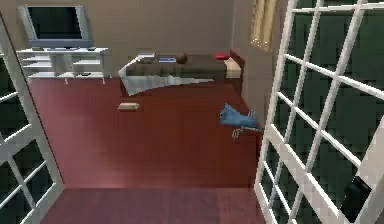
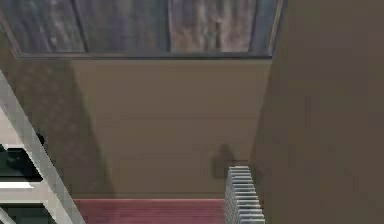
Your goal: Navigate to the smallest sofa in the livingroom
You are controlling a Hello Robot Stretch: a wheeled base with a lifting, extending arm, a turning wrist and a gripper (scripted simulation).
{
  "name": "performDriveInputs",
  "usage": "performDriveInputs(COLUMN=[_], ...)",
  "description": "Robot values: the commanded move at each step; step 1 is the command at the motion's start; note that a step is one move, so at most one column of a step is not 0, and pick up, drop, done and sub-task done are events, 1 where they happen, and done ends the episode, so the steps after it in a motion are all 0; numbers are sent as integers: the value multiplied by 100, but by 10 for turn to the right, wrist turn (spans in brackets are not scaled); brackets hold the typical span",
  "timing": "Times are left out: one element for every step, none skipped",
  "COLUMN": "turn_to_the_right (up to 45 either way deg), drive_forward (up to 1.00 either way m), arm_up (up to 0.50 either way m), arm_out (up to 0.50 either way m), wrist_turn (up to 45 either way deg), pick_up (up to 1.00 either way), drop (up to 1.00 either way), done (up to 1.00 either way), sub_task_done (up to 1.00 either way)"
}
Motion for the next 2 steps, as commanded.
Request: performDriveInputs(turn_to_the_right=[-450, -420], drive_forward=[0, 0], arm_up=[0, 0], arm_out=[0, 0], wrist_turn=[0, 0], pick_up=[0, 0], drop=[0, 0], done=[0, 0], sub_task_done=[0, 0])
